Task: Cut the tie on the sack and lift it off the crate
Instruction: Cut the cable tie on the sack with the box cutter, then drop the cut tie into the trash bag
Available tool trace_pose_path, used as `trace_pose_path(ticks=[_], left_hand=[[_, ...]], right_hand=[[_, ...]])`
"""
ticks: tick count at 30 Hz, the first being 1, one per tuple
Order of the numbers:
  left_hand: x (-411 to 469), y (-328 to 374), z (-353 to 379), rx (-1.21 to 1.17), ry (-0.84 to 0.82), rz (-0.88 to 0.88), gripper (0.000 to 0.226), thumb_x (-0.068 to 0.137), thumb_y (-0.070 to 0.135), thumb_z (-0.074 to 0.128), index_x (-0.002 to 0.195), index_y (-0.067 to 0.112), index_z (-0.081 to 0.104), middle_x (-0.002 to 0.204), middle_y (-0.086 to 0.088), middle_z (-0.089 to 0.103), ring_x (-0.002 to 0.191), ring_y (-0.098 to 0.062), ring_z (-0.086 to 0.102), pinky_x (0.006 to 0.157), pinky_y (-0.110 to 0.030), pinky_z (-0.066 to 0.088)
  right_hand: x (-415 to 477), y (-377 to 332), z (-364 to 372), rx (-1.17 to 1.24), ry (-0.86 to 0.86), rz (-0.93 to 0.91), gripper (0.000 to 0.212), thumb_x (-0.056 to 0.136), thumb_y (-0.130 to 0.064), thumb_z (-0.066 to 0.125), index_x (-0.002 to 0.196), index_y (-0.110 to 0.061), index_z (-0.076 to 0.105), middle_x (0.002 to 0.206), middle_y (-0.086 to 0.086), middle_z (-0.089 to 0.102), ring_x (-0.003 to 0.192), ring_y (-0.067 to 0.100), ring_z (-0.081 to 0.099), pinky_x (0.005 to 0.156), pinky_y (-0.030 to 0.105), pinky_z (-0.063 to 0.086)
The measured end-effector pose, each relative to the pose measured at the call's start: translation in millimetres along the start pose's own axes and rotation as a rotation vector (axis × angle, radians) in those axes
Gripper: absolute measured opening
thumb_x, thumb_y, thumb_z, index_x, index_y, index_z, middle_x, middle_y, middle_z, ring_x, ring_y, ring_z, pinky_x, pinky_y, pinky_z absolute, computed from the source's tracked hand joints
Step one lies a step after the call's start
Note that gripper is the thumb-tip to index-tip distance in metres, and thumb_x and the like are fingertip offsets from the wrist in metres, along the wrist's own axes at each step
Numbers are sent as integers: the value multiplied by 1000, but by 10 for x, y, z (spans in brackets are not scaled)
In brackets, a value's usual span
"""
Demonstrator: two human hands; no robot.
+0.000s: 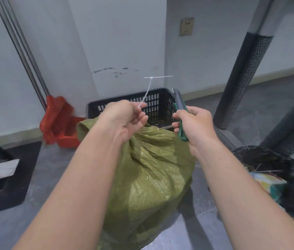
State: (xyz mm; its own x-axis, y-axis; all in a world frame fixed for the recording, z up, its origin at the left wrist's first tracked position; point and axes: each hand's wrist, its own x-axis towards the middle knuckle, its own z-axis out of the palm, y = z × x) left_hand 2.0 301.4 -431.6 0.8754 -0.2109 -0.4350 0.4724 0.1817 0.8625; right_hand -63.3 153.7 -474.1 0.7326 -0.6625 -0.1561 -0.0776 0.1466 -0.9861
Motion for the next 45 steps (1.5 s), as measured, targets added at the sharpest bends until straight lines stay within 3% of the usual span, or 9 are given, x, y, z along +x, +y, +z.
trace_pose_path(ticks=[3,11,15,19,25,31,37,42,45], left_hand=[[-20,-128,231,-34,-57,-69,33,98,-11,42,106,-5,74,85,-12,56,75,-15,56,67,-27,59],[85,-614,752,-208,-76,-216,36,101,-10,40,116,-3,72,83,-11,50,73,-15,52,77,-29,61],[109,-931,968,-256,-90,-304,31,105,-5,43,121,-2,70,89,-10,47,75,-15,51,91,-35,60],[138,-1238,1164,-238,-120,-338,15,105,3,55,106,4,69,82,-10,51,76,-18,58,79,-35,61],[286,-1742,1343,-31,-160,-270,16,105,12,58,100,19,72,80,1,62,75,-13,67,71,-25,53],[434,-2148,1366,135,-112,-85,14,102,10,62,108,13,75,98,-3,72,92,-18,65,75,-22,51],[487,-2481,1356,315,-179,85,7,100,16,67,100,12,74,92,2,66,74,3,59,57,-1,42],[539,-2784,1318,519,-318,190,9,102,14,64,94,12,69,90,1,65,75,2,57,71,-12,46],[578,-2917,1255,662,-359,244,8,102,13,64,97,8,68,103,12,61,107,2,54,93,-12,36]], right_hand=[[79,-72,-141,9,68,-3,18,95,-4,59,106,-18,64,98,10,74,65,14,60,58,27,52],[400,-22,-515,-108,157,-24,40,87,-5,63,125,-16,61,85,5,70,62,18,59,60,32,50],[501,233,-805,-216,182,8,53,75,-11,67,127,-21,59,99,8,71,72,22,65,66,37,54],[553,545,-1026,-349,170,26,28,75,-15,64,97,-32,61,92,6,72,77,26,67,71,41,56],[641,1098,-1237,-453,120,38,27,86,-14,67,105,-32,61,98,-11,66,99,20,65,93,44,53],[668,1597,-1361,-570,53,45,27,86,-21,63,112,-28,68,99,-2,73,95,27,68,86,45,55],[643,2085,-1504,-703,-32,104,28,90,-15,58,117,-21,65,97,3,71,92,28,65,83,41,54],[660,2540,-1605,-798,-74,100,29,91,-22,61,120,-18,63,105,5,70,101,30,68,85,40,54],[626,2777,-1642,-797,-87,146,37,92,-25,59,129,-20,56,110,6,68,105,28,66,89,42,54]])
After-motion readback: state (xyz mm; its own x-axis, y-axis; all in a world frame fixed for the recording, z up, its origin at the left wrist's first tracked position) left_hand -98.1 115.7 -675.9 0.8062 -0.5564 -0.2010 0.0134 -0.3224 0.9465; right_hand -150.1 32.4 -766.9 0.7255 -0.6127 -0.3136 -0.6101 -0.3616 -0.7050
